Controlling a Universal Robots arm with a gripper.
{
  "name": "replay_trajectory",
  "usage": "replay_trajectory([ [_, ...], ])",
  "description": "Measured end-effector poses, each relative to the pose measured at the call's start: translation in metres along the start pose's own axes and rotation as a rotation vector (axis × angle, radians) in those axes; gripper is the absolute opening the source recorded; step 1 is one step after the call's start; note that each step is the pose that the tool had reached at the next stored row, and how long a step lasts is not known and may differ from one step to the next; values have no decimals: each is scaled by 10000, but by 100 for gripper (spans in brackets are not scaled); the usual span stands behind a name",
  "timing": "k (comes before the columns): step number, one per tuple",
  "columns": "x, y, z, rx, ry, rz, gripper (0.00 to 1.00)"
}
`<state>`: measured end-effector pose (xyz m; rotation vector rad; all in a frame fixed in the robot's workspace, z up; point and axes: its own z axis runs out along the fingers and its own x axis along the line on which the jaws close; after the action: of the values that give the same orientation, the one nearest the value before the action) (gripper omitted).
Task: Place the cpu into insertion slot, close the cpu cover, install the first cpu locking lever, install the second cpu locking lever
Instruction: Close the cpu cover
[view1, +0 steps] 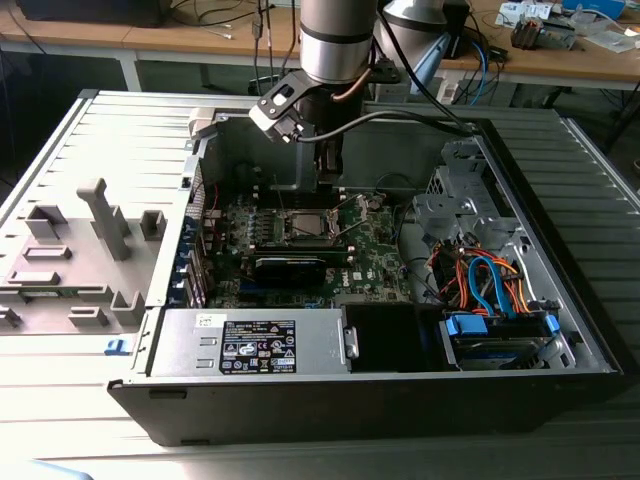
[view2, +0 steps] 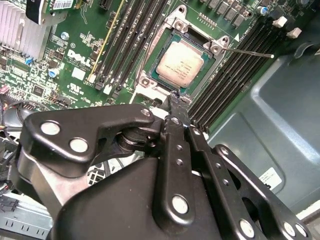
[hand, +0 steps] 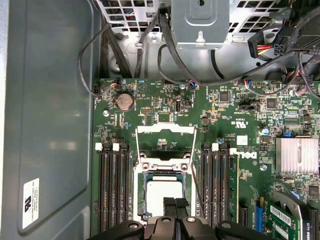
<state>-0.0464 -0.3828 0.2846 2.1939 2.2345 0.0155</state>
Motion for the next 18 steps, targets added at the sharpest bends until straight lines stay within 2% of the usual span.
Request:
replay_trajectory([
  [9, -1, 26, 1, 0, 0, -1, 11],
  [18, -2, 117, 3, 0, 0, 0, 11],
])
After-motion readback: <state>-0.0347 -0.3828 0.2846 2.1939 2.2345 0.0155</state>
